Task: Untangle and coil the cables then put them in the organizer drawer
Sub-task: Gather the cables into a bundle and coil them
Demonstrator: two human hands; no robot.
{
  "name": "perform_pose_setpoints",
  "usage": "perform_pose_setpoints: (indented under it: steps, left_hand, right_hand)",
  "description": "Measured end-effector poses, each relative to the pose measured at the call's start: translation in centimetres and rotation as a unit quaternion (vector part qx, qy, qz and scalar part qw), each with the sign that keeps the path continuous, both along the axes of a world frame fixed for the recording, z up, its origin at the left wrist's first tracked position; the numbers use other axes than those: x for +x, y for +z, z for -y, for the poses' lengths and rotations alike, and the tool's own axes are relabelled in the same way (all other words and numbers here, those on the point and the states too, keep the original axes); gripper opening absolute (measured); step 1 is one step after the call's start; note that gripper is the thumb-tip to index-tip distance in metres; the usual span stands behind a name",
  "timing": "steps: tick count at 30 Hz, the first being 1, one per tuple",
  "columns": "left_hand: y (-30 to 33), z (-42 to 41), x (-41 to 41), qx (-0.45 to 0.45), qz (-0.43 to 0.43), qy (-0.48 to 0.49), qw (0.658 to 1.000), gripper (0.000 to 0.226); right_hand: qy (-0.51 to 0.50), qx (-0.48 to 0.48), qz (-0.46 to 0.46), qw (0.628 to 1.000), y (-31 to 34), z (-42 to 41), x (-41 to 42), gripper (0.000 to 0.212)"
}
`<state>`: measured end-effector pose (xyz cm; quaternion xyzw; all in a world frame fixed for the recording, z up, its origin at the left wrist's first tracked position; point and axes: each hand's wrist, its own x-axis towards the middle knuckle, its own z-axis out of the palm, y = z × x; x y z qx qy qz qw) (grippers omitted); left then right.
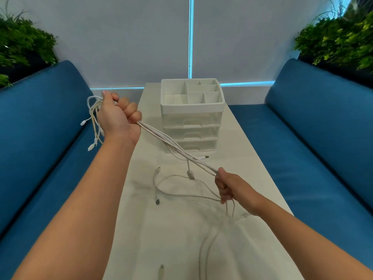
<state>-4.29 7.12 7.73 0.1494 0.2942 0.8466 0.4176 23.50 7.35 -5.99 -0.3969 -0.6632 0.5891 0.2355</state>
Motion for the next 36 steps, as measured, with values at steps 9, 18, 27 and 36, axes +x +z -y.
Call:
perform_pose_setpoints:
  steps: [9, 18, 27, 36]
  left_hand:
    - [-0.9, -0.1, 1.0, -0.015, -0.016, -0.014, 1.0, 0.041]
    - [0.6, 0.3, -0.3, 0.001, -0.031, 0.022, 0.999, 0.04]
    - [0.4, -0.4, 0.7, 0.005, -0.05, -0.002, 0.999, 0.04]
    - [2.3, 0.1, -2.1, 0.03, -0.026, 0.05, 0.998, 0.039]
  right_hand:
    - [-0.032, 0.203, 0.282, 0.937, -1.4, -1.5, -1.2, 0.044]
    - [-0.031, 0.098, 0.153, 0.983, -1.2, -0.6, 0.5, 0.061]
    - [-0.123, 0.219, 0.364, 0.897, -2.4, -1.6, -1.0, 0.048]
    - [-0.004, 0.011, 0.084, 0.996, -2.6, -1.1, 1.0, 0.04]
